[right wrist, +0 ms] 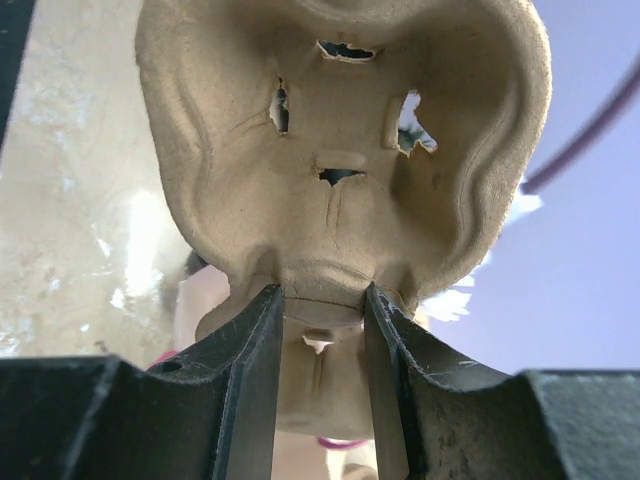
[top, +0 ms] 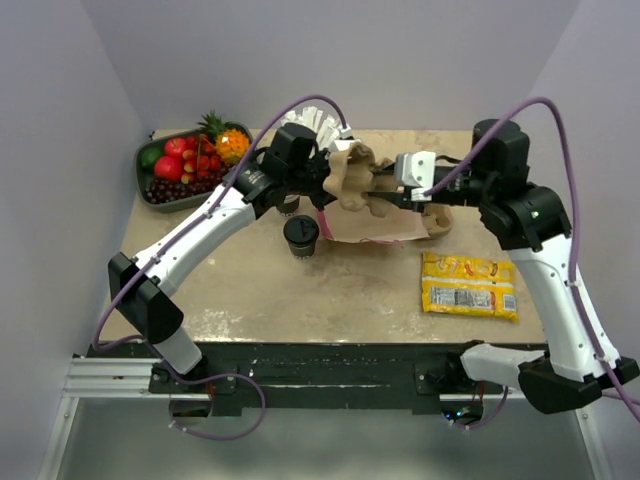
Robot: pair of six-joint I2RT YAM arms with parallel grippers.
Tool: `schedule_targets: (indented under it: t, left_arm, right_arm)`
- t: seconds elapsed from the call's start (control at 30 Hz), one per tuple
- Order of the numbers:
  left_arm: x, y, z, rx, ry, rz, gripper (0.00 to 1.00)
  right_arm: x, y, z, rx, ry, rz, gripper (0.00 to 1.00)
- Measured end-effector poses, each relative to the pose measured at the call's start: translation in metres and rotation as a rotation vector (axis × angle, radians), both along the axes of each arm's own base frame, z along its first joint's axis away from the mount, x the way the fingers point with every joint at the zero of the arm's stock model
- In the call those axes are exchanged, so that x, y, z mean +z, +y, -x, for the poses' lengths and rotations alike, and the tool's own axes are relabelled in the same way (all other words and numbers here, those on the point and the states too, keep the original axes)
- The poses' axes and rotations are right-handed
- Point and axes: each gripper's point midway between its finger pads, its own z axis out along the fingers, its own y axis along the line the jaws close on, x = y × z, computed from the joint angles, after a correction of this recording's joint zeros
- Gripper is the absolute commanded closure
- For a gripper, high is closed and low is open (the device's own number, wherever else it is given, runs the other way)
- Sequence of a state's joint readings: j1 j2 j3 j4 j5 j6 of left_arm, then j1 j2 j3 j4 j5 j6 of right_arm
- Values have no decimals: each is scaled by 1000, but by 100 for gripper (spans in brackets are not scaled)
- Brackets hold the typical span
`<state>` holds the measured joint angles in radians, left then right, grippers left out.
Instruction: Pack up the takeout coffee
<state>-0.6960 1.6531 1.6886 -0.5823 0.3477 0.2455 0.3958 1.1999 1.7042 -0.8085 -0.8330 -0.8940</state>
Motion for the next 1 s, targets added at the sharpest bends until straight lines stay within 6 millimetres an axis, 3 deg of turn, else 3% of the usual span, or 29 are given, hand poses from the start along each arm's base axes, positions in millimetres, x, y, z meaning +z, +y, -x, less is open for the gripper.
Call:
schedule_targets:
  t: [0.17, 0.53, 0.8, 1.0]
  left_arm:
    - [1, 0, 0, -1, 0, 0, 100]
    - [4, 2, 0, -17, 12, 17, 100]
    - [9, 3, 0, -34, 19, 37, 100]
    - [8, 2, 4, -54, 33, 43, 100]
  right_arm:
    - [-32, 9, 4, 29, 13, 63, 100]
    - [-62, -2, 28, 132, -188, 206, 100]
    - [-98, -4, 13, 134, -164, 304, 100]
    - [-109, -4, 1, 107, -133, 333, 100]
